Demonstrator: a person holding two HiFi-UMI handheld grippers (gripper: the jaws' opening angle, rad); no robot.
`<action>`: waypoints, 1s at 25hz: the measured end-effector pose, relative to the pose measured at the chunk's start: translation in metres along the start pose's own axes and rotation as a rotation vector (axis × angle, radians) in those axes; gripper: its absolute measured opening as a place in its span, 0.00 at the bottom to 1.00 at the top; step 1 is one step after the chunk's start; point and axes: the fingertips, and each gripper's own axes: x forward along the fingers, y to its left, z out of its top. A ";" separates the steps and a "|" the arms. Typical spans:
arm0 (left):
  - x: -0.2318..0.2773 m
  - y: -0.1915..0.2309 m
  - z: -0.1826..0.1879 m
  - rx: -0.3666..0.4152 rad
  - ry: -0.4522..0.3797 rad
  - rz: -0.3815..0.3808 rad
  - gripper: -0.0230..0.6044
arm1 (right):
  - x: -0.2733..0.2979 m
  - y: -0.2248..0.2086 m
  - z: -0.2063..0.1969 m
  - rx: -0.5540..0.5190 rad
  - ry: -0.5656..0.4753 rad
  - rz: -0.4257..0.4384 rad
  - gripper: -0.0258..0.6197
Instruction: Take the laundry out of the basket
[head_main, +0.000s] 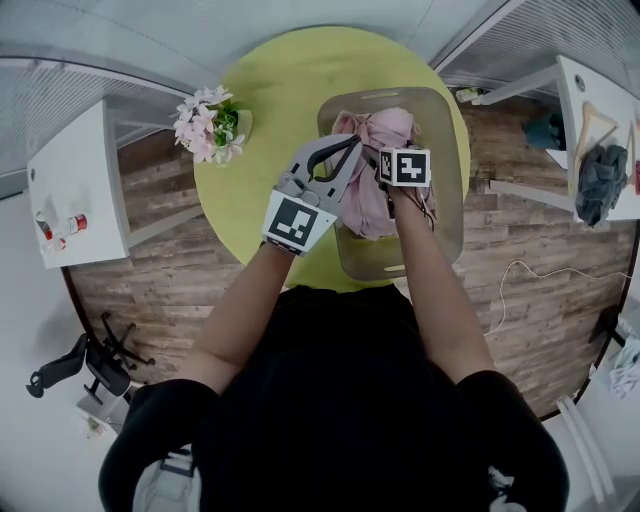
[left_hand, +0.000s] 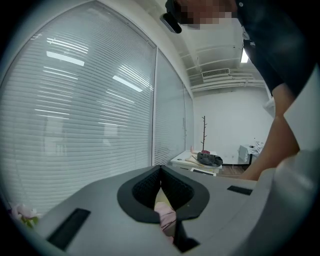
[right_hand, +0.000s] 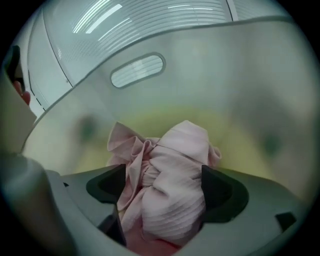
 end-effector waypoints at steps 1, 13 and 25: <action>0.001 0.001 -0.001 -0.003 0.001 0.002 0.05 | 0.005 -0.003 -0.003 0.008 0.015 -0.007 0.74; 0.003 0.010 -0.013 -0.045 0.013 0.031 0.05 | 0.050 -0.012 -0.028 -0.062 0.129 -0.088 0.77; 0.000 0.012 -0.018 -0.054 0.024 0.041 0.05 | 0.066 -0.017 -0.029 -0.084 0.086 -0.064 0.77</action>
